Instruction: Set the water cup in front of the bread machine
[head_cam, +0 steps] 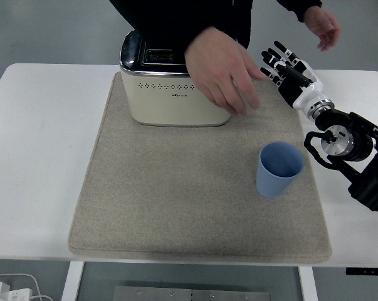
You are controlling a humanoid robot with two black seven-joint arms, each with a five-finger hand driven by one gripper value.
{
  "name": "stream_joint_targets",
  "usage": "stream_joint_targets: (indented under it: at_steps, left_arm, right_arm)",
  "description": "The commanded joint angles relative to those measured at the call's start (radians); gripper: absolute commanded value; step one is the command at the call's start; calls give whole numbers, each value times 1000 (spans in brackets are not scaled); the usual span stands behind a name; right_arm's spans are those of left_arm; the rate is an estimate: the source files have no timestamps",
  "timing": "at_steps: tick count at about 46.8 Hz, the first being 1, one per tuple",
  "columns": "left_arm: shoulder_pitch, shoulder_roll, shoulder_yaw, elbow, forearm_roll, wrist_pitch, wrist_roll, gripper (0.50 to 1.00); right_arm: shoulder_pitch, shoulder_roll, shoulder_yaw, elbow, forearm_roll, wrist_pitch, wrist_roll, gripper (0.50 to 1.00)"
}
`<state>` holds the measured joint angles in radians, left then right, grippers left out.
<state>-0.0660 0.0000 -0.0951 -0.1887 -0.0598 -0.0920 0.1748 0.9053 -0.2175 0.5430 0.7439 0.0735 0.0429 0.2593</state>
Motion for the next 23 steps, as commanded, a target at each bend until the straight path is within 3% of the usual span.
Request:
stream_joint_targets:
  at_steps: [1, 23]
  left_arm:
    - [0, 0, 0, -3, 5, 0, 0, 1000]
    - [0, 0, 0, -1, 3, 0, 0, 1000]
  right_arm:
    - [1, 0, 0, 0, 0, 0, 0, 928]
    - [1, 0, 0, 0, 0, 0, 0, 928]
